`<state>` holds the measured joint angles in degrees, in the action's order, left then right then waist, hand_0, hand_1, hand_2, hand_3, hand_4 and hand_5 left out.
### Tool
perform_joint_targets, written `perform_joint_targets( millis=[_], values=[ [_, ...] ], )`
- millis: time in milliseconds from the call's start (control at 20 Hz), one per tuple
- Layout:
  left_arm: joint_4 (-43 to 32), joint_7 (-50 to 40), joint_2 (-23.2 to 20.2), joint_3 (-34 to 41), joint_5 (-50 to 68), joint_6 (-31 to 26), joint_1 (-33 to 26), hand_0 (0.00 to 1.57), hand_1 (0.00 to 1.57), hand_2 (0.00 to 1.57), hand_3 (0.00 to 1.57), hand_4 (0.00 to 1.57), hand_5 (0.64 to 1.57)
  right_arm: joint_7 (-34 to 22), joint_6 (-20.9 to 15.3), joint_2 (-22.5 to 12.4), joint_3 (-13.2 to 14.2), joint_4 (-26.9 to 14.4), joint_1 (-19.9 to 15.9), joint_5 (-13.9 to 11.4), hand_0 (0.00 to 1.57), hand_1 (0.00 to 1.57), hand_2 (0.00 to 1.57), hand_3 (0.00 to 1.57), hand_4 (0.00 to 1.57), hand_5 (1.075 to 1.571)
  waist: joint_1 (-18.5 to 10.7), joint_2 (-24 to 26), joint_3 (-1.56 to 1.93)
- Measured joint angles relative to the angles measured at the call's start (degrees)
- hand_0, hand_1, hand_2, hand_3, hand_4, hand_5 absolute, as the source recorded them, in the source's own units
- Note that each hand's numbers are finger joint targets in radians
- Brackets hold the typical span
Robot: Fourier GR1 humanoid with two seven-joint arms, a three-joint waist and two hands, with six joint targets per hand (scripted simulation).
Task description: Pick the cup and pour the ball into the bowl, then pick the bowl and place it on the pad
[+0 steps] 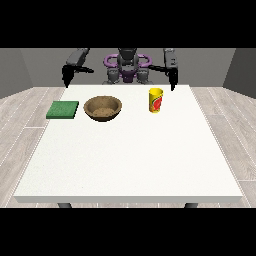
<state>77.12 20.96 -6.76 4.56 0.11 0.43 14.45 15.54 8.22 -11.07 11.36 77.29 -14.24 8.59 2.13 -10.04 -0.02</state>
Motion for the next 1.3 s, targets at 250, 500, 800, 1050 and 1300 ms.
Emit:
perform_joint_targets(
  millis=[250,500,800,1050,1300],
  values=[
    [-8.8,7.6,1.2,1.4,-1.6,2.3,1.8,0.0,0.0,0.0,0.0,0.0,1.249,2.1,3.0,-1.9,1.6,-3.3,-0.4,1.5,0.0,0.0,0.0,0.0,0.0,1.563,1.3,-0.8,0.01],
    [-16.5,13.0,1.9,3.0,-1.6,3.4,5.6,0.0,0.0,0.0,0.0,0.0,1.267,6.0,5.5,-3.5,3.0,-6.9,-1.4,2.3,0.0,0.0,0.0,0.0,0.0,1.558,2.5,-3.1,0.02],
    [-25.7,18.8,2.3,4.2,-1.6,3.9,8.7,0.0,0.0,0.0,0.0,0.0,1.238,8.5,7.2,-5.6,4.9,-12.1,-3.2,2.9,0.0,0.0,0.0,0.0,0.0,1.56,2.0,-3.4,0.01],
    [-30.1,21.7,-0.2,5.1,-5.4,10.5,10.7,1.31,1.31,1.57,1.57,0.81,1.515,8.4,8.4,-6.1,4.7,-12.0,-4.3,3.5,0.0,0.0,0.0,0.0,0.0,1.558,4.1,-4.7,0.04],
    [-32.4,23.5,-0.1,5.1,-10.4,21.2,12.8,1.34,1.34,1.57,1.57,0.87,1.506,7.8,10.5,-8.2,5.8,-11.9,-6.1,5.2,0.0,0.0,0.0,0.0,0.0,1.556,6.7,-6.5,0.21]
  ],
)
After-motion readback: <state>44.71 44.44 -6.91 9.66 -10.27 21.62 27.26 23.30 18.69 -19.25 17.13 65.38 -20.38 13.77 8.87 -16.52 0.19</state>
